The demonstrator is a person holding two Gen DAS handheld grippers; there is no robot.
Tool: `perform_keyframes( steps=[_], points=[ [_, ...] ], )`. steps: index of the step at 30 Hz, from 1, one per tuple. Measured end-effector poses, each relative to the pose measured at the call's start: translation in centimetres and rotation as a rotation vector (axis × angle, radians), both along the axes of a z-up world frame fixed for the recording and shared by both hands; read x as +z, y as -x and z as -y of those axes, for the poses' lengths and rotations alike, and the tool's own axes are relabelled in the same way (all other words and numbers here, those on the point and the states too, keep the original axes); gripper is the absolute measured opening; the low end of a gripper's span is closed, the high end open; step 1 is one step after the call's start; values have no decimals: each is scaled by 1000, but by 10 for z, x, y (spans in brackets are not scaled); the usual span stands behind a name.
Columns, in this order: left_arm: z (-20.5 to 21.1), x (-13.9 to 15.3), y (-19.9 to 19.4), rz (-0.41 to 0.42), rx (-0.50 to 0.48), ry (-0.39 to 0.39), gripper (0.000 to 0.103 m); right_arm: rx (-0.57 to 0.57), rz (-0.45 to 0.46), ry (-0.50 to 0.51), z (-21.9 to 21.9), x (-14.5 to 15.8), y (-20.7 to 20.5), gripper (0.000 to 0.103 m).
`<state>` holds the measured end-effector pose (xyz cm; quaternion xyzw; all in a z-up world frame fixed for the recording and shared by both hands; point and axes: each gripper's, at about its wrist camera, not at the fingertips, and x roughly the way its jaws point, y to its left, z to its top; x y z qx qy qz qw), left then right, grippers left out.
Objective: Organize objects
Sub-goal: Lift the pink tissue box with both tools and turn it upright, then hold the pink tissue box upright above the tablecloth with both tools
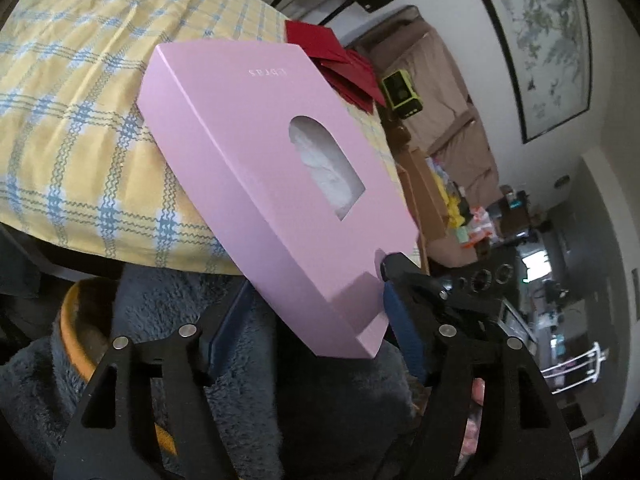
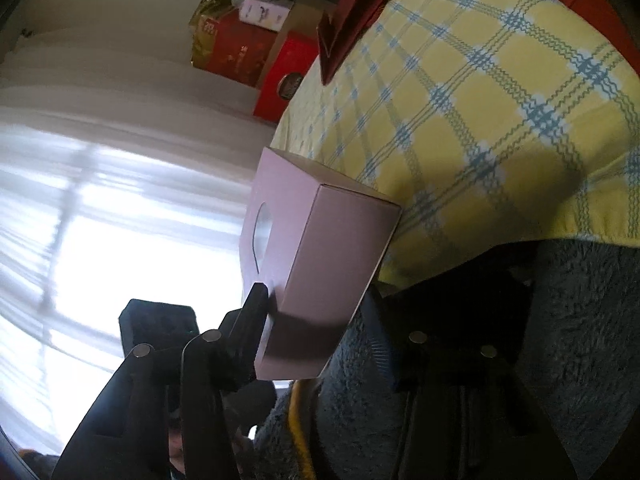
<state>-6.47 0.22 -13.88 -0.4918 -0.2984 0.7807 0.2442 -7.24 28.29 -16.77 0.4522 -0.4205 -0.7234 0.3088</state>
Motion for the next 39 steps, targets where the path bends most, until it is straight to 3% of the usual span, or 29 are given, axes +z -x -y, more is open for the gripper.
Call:
perform_keyframes(
  steps=[4, 8, 12, 15, 20, 22, 23, 30, 33, 35, 39],
  points=[
    [10, -3, -2, 16, 38, -58, 65, 1, 12, -1, -1, 5, -8, 48],
    [16, -4, 1, 15, 77, -47, 57, 44, 32, 13, 6, 1, -9, 51],
    [15, -3, 2, -1, 80, -37, 56, 31, 15, -28, 3, 5, -10, 55],
    [13, 0, 1, -21, 78, 0, 56, -15, -1, -50, -9, 9, -10, 65],
    [9, 10, -6, -84, 64, 91, 48, -79, -11, -56, -27, 6, -8, 63],
    [5, 16, -9, -111, 56, 134, 47, -71, -14, -53, -26, 4, -7, 50],
    [4, 17, -10, -120, 54, 150, 47, -61, -26, -32, -25, 4, -7, 50],
    [6, 18, -14, -112, 61, 154, 48, -48, -36, -36, -19, 4, -6, 49],
    [4, 20, -17, -120, 78, 193, 57, -36, -30, -33, -14, 2, -8, 49],
    [2, 21, -19, -131, 89, 211, 70, -17, -33, -41, -8, 3, -9, 49],
    [7, 18, -19, -110, 110, 200, 84, 27, -38, -41, 5, 3, -11, 48]
  ],
)
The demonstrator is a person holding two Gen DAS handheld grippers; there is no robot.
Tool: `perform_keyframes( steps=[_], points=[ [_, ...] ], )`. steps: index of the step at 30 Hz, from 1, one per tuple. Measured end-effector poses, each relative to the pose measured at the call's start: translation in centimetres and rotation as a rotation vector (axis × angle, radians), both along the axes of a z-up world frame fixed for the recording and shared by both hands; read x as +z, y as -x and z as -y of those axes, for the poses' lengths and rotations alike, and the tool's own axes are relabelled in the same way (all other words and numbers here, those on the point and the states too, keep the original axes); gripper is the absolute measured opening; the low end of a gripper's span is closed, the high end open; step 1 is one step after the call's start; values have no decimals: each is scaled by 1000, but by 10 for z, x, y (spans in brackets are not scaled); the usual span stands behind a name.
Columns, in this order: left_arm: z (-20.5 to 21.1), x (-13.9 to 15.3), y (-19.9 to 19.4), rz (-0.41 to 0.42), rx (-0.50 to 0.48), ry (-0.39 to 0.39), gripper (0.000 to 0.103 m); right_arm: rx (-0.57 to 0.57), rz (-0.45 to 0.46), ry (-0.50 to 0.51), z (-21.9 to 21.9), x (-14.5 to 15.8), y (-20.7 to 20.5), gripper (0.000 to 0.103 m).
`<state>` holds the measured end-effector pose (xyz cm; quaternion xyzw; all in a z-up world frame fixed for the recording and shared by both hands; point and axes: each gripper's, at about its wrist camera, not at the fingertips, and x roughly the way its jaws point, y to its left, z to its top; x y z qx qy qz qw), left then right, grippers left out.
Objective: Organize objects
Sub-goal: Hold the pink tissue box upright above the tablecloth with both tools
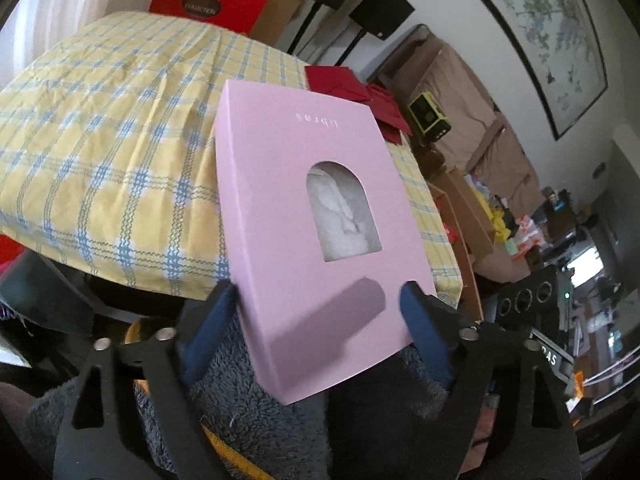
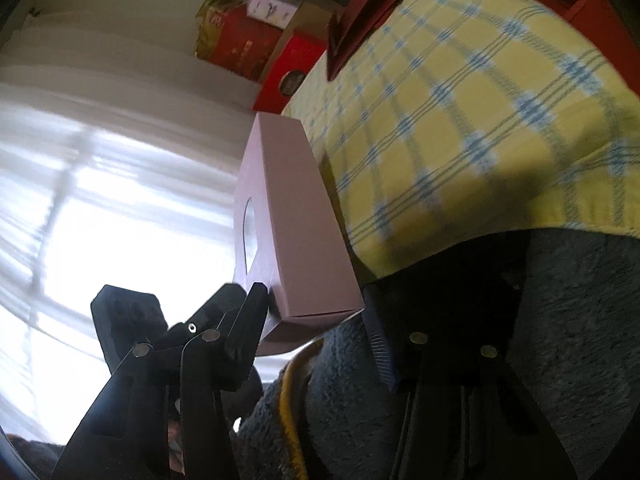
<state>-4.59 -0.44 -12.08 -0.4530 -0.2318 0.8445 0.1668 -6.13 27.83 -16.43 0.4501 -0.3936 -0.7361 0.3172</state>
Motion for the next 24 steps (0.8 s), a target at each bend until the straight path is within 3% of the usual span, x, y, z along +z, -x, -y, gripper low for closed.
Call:
perform_keyframes(
  steps=[2, 7, 9, 24],
  points=[
    [5, -4, 2, 22, 13, -25, 87, 11, 5, 52, 0, -2, 0, 45],
    [18, -22, 7, 102, 20, -178, 88, 10, 44, 170, -4, -13, 2, 43],
    [21, -26, 6, 112, 29, -218, 81, 12, 55, 186, -4, -16, 2, 43],
    [16, -5, 1, 5, 17, -151, 78, 8, -15, 96, 8, 2, 0, 46]
  ],
)
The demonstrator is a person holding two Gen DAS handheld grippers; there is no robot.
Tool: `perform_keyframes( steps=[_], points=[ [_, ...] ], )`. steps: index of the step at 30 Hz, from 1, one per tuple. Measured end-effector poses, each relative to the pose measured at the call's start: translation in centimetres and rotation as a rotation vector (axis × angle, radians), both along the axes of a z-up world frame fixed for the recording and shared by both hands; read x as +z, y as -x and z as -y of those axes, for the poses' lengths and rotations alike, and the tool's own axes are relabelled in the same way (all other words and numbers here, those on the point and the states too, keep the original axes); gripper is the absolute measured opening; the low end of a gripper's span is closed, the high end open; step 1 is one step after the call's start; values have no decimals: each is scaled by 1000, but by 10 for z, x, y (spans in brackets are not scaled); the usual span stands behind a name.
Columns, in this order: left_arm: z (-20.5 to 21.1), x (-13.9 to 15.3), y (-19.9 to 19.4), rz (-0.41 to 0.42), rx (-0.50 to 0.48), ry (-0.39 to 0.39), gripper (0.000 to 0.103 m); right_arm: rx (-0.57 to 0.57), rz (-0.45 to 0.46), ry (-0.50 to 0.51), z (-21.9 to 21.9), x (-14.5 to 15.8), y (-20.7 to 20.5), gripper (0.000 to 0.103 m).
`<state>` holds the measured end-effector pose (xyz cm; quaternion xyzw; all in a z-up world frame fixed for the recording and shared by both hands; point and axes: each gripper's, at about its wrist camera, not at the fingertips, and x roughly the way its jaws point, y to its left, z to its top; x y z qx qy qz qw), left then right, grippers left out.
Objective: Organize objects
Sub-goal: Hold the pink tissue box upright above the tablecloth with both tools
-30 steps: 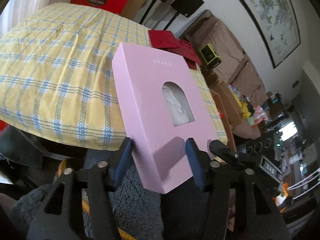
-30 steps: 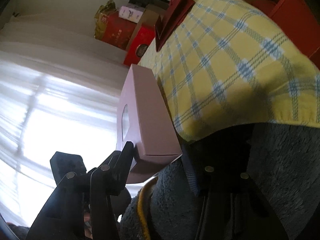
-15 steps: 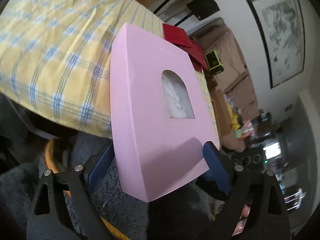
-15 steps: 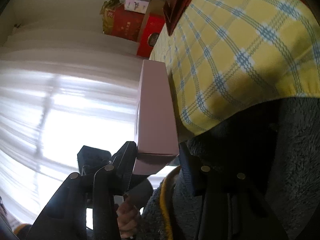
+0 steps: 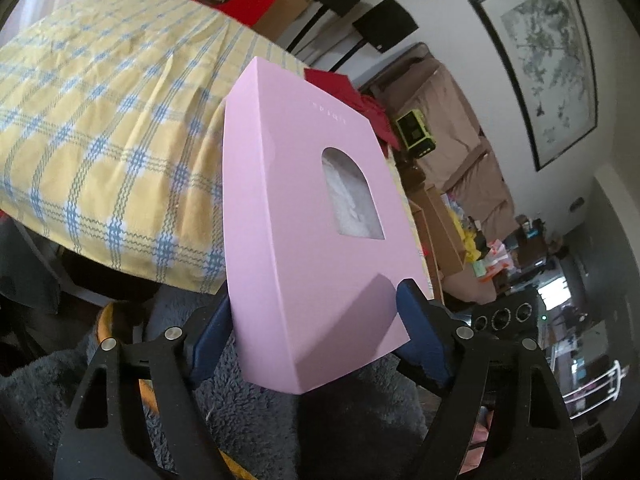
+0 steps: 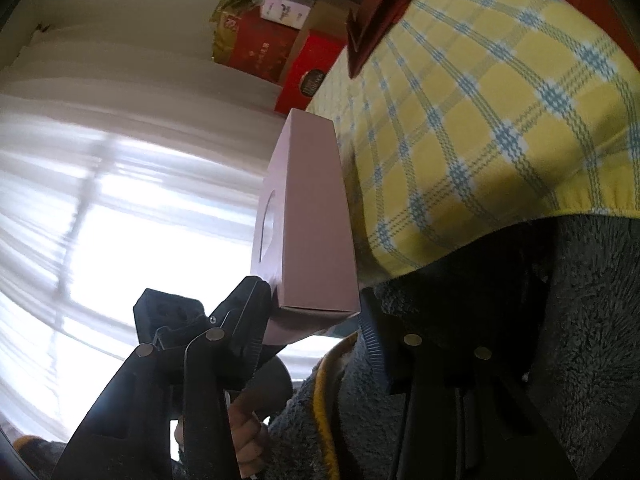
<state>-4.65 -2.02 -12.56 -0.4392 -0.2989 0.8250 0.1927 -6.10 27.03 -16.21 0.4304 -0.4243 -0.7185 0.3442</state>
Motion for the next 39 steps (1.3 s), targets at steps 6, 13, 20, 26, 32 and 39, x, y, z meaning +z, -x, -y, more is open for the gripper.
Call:
perform_keyframes(
  steps=[6, 13, 20, 26, 32, 39],
  points=[
    [-3, 11, 0, -26, -8, 1, 78, -11, -35, -44, 1, 13, -4, 47],
    [-4, 40, 1, -89, -16, -7, 77, -13, -102, -49, 1, 39, -5, 47],
    [-12, 87, -7, -177, -31, 47, 77, -25, -184, -12, -5, 72, -17, 47],
    [-25, 110, -14, -231, -40, 59, 77, -30, -236, 17, -14, 92, -22, 47],
    [-35, 133, -14, -265, -41, 68, 77, -47, -267, 26, -24, 110, -27, 47],
    [-36, 149, -16, -301, -47, 51, 77, -53, -317, 18, -30, 133, -30, 47]
  ],
)
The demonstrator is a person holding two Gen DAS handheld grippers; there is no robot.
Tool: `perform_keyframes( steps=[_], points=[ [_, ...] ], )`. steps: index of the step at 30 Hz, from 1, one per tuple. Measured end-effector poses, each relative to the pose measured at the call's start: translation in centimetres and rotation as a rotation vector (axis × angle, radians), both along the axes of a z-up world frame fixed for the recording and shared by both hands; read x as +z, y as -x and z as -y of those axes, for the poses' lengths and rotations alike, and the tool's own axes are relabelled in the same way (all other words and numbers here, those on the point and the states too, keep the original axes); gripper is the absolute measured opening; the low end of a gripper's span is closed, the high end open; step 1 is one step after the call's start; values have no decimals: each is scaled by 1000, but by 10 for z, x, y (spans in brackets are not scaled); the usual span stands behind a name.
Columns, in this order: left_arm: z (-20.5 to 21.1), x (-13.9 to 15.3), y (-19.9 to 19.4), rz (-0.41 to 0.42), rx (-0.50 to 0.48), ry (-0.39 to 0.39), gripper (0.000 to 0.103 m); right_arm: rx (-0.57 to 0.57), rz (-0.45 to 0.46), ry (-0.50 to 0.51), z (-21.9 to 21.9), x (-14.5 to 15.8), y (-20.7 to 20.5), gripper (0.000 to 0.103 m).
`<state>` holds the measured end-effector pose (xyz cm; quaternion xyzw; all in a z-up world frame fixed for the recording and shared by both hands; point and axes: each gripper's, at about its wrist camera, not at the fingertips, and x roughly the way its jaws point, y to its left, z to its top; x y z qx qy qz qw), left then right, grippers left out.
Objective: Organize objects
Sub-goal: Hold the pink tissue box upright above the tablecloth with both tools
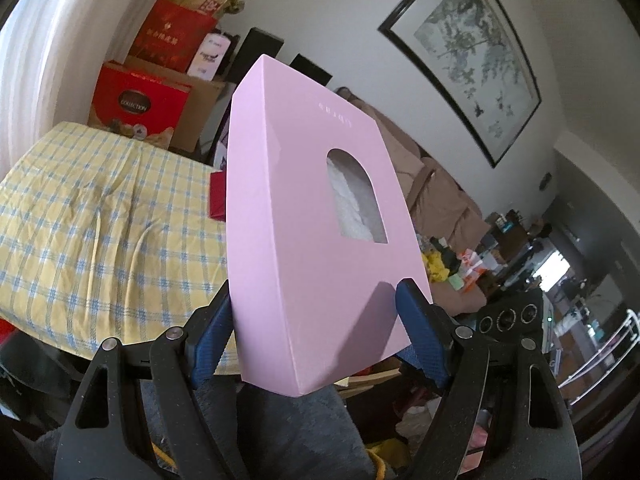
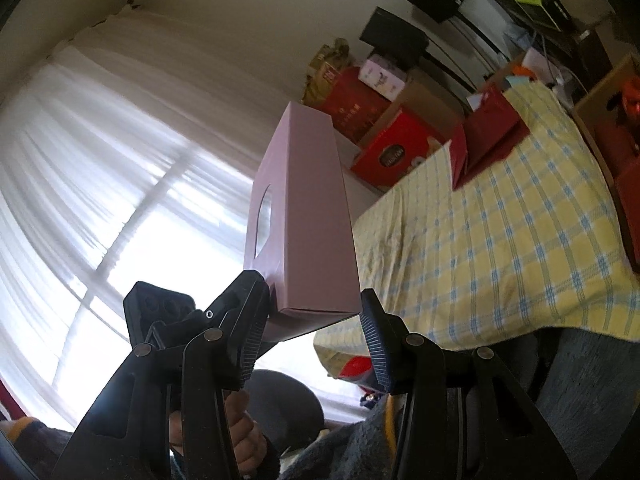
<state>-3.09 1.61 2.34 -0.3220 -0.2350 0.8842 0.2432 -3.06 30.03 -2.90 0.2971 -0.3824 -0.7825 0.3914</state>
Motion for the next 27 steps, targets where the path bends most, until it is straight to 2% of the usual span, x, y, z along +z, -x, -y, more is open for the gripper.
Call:
perform_keyframes(
  steps=[8, 13, 27],
  points=[
    [-10, 10, 5, -2, -32, -30, 77, -9, -21, -45, -10, 20, 0, 47],
    [-20, 10, 6, -9, -52, -18, 77, -19, -31, -77, -19, 24, -4, 48],
    [-48, -5, 3, 38, -75, 66, 77, -42, 20, -8, -41, -11, -8, 48]
  ],
)
